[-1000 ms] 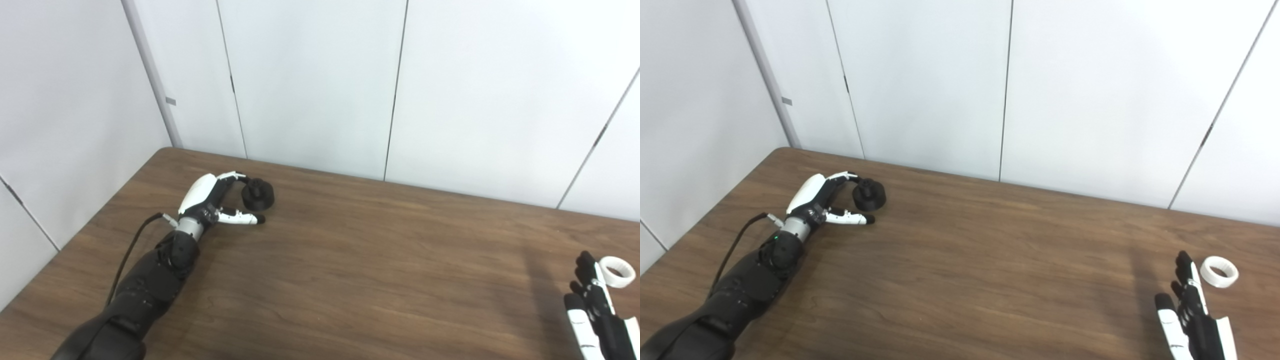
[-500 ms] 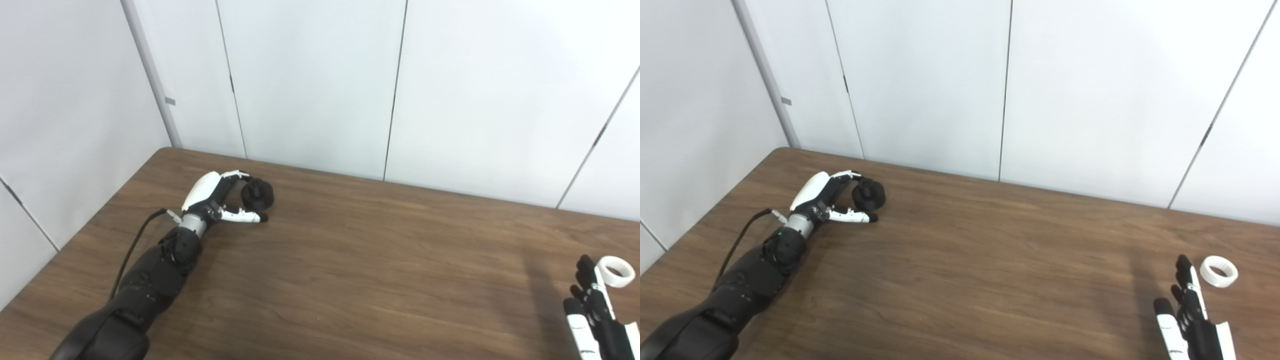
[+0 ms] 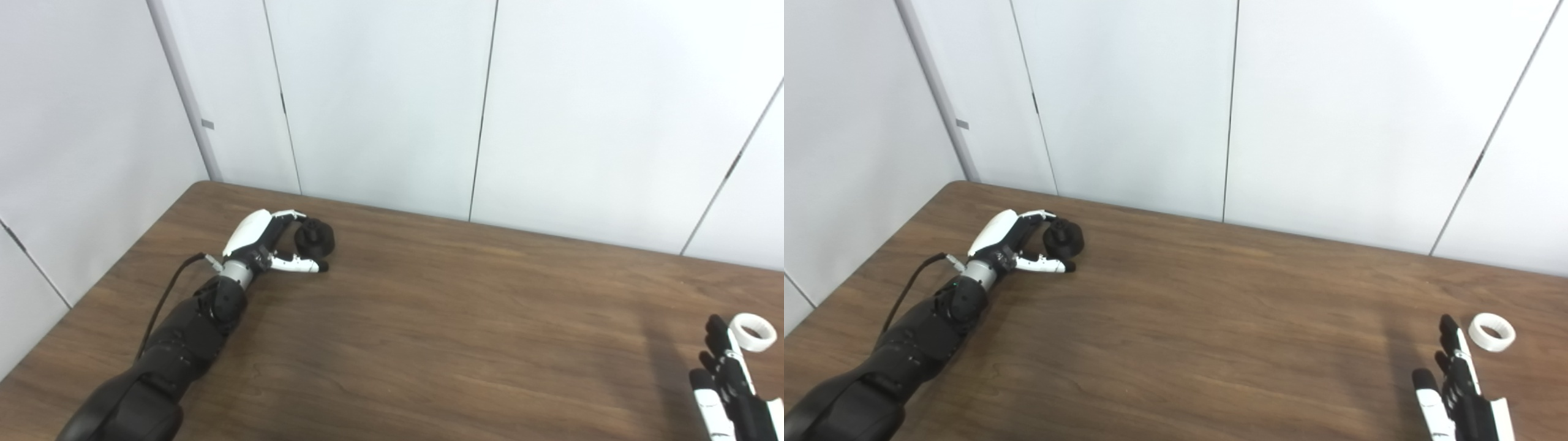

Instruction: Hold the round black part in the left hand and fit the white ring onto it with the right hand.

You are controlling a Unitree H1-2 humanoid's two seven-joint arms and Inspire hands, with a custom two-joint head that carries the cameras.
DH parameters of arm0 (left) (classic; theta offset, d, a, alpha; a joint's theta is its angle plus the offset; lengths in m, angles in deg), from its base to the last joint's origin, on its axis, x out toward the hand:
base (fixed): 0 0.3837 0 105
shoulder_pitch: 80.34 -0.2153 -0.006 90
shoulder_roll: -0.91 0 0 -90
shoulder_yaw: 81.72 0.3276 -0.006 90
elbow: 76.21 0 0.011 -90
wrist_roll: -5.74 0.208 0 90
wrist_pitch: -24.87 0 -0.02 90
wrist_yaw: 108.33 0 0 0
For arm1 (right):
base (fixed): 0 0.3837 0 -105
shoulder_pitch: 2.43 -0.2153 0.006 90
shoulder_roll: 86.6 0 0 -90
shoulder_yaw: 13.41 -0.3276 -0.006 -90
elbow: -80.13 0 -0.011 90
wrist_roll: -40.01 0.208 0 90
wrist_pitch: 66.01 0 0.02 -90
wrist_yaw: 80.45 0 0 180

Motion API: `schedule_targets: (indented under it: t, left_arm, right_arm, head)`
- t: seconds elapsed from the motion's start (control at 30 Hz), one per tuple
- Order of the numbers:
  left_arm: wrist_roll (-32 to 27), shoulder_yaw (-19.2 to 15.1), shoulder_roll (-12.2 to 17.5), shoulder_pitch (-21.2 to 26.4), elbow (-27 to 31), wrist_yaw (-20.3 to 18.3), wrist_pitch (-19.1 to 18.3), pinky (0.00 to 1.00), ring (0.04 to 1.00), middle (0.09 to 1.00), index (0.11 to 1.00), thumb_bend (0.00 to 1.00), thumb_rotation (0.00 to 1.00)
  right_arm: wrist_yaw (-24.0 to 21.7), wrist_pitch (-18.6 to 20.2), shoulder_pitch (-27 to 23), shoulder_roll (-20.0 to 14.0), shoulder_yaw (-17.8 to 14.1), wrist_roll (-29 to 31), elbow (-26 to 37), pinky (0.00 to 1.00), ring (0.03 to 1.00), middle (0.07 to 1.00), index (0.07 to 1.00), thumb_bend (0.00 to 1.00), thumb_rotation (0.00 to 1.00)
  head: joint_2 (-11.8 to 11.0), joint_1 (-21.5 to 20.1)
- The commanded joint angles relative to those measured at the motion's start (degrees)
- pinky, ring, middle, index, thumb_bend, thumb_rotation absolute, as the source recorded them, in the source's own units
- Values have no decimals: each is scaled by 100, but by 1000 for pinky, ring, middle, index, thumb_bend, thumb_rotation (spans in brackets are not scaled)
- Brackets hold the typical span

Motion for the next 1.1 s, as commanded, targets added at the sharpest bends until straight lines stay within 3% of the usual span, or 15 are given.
schedule_targets:
  t: [0.0, 1.07]
  left_arm:
    - [76, 71, 56, -32, -158, -305, -163, 940, 940, 894, 762, 938, 249]
    - [71, 154, 133, -79, -76, -407, -281, 976, 942, 872, 739, 918, 256]
  right_arm:
    - [-3, -99, 123, 52, -12, 129, -10, 986, 1000, 989, 965, 409, 828]
    - [-3, -83, 109, 7, -2, 54, 62, 1000, 1000, 984, 967, 430, 843]
  head:
    - [15, 24]
    - [62, 67]
